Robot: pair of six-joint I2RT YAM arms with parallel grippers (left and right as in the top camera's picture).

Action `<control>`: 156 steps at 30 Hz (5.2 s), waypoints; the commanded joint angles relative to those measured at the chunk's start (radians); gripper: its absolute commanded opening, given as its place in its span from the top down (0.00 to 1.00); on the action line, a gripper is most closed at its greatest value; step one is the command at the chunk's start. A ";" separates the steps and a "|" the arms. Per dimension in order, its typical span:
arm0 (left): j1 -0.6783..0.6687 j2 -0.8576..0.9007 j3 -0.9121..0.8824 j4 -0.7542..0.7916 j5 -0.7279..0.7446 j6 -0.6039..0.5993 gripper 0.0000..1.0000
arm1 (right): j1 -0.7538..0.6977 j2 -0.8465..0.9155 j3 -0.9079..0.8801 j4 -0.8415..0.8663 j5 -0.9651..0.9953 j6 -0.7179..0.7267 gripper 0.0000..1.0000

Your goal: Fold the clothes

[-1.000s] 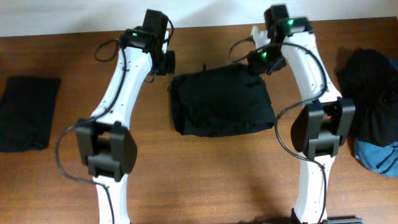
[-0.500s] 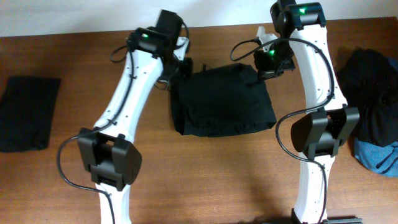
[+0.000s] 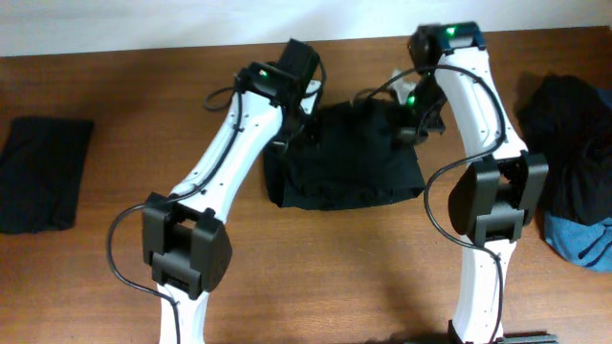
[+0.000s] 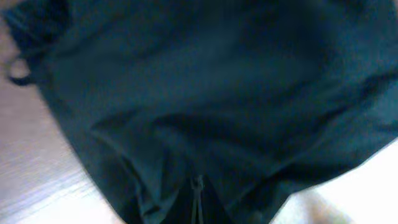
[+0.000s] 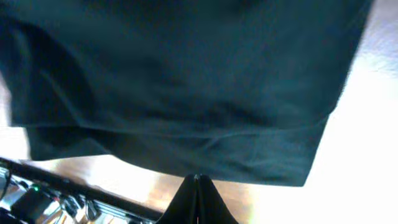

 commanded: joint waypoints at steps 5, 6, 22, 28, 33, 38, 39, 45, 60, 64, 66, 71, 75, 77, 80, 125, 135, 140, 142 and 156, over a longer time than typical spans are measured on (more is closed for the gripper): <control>-0.037 0.002 -0.174 0.216 0.012 -0.046 1.00 | 0.031 -0.040 -0.102 0.071 -0.023 -0.043 0.96; -0.039 0.002 -0.193 0.247 0.012 -0.065 1.00 | 0.037 -0.040 -0.114 0.088 -0.023 -0.043 0.96; -0.063 0.002 -0.399 0.306 -0.006 -0.071 1.00 | 0.058 -0.040 -0.330 0.278 0.062 -0.039 0.96; -0.063 0.002 -0.455 0.305 -0.190 -0.053 1.00 | 0.057 -0.039 -0.485 0.446 0.117 -0.027 0.96; -0.058 0.002 -0.487 0.315 -0.301 -0.027 0.99 | 0.057 -0.039 -0.632 0.606 0.166 -0.009 0.96; -0.035 -0.015 -0.465 0.302 -0.300 0.010 1.00 | 0.058 -0.040 -0.669 0.636 0.164 -0.010 0.96; -0.029 -0.025 -0.450 0.292 -0.299 0.010 1.00 | 0.058 -0.042 -0.665 0.632 0.164 -0.010 0.96; -0.012 -0.135 -0.360 0.224 -0.250 0.010 1.00 | 0.058 -0.042 -0.634 0.597 0.145 -0.010 0.96; -0.032 -0.196 -0.358 0.240 0.004 0.006 1.00 | 0.058 -0.191 -0.339 0.318 0.071 -0.013 0.78; -0.033 -0.196 -0.359 0.233 0.005 0.006 1.00 | 0.058 -0.222 -0.339 0.278 0.072 -0.002 0.77; -0.037 -0.195 -0.368 0.231 0.009 0.002 0.99 | 0.058 -0.222 -0.341 0.262 0.076 0.006 0.80; -0.069 -0.195 -0.417 0.253 0.011 -0.026 1.00 | 0.058 -0.222 -0.367 0.249 0.080 0.006 0.96; -0.104 -0.195 -0.461 0.294 0.011 -0.026 0.99 | 0.058 -0.222 -0.401 0.257 0.102 0.013 0.96; -0.116 -0.195 -0.482 0.325 0.011 -0.026 0.99 | 0.058 -0.222 -0.424 0.268 0.110 0.013 0.96; -0.130 -0.195 -0.520 0.379 0.009 -0.026 1.00 | 0.058 -0.222 -0.459 0.306 0.111 0.013 0.96; 0.031 -0.346 -0.407 0.239 -0.123 0.005 0.26 | -0.068 -0.225 -0.278 0.306 0.211 0.040 0.69; 0.181 -0.307 -0.460 0.211 -0.061 0.026 0.01 | -0.238 -0.222 -0.259 0.329 0.215 0.039 0.01; 0.236 -0.236 -0.497 0.260 0.177 0.119 0.01 | -0.316 -0.222 -0.259 0.360 0.216 0.039 0.01; 0.258 -0.189 -0.503 0.266 0.241 0.130 0.01 | -0.343 -0.222 -0.259 0.370 0.215 0.039 0.01; 0.291 0.040 -0.503 0.294 0.459 0.154 0.01 | -0.419 -0.219 -0.263 0.408 0.267 0.035 0.01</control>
